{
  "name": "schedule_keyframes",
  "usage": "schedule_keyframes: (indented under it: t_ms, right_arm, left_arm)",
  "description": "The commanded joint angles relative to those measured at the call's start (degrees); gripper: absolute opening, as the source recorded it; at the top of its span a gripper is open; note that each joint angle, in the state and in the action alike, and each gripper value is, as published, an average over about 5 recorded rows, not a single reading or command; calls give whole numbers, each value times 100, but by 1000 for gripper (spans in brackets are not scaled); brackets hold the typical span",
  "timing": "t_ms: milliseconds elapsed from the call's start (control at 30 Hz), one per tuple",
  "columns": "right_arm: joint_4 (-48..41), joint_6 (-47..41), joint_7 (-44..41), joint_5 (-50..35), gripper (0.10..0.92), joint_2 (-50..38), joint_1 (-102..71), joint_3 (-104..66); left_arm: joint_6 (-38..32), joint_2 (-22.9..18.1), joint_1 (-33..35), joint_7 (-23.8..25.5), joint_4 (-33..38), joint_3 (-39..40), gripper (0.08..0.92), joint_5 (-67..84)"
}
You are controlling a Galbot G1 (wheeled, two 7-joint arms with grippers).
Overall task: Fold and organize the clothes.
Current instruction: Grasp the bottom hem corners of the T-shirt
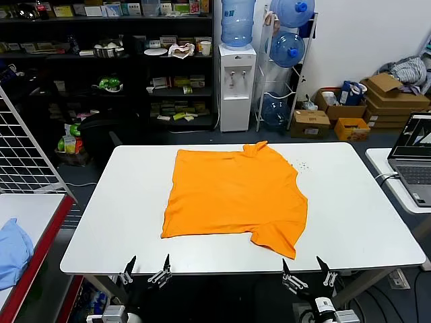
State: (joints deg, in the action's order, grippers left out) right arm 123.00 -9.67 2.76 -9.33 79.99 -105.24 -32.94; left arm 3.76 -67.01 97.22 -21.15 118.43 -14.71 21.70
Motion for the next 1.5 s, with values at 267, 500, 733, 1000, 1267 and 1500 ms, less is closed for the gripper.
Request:
schedule_keyframes:
  t_ms: [267, 500, 733, 1000, 1267, 1500]
  right_arm:
    - [-474, -818, 319, -206, 921, -85, 1243, 131]
    - [-762, -1253, 433, -385, 921, -144, 1557, 247]
    - [-1024, -1431, 488, -463, 921, -122, 1771, 334]
    - [-1165, -1527, 486, -554, 905, -118, 1891, 423]
    - [-1212, -1558, 387, -527, 692, -49, 1890, 536]
    - [-1141, -1528, 362, -494, 493, -38, 1755, 534]
  left_arm:
    - [358, 118, -1854, -163, -806, 456, 921, 655]
    - [542, 284, -2203, -258, -1148, 671, 921, 923]
    - [803, 270, -2306, -377, -1217, 830, 921, 1039]
    - [1089, 361, -2244, -436, -1184, 949, 788, 1078]
    - [1126, 356, -2224, -423, -1183, 947, 554, 1068]
    - [1110, 312, -2220, -415, -1199, 962, 346, 1047]
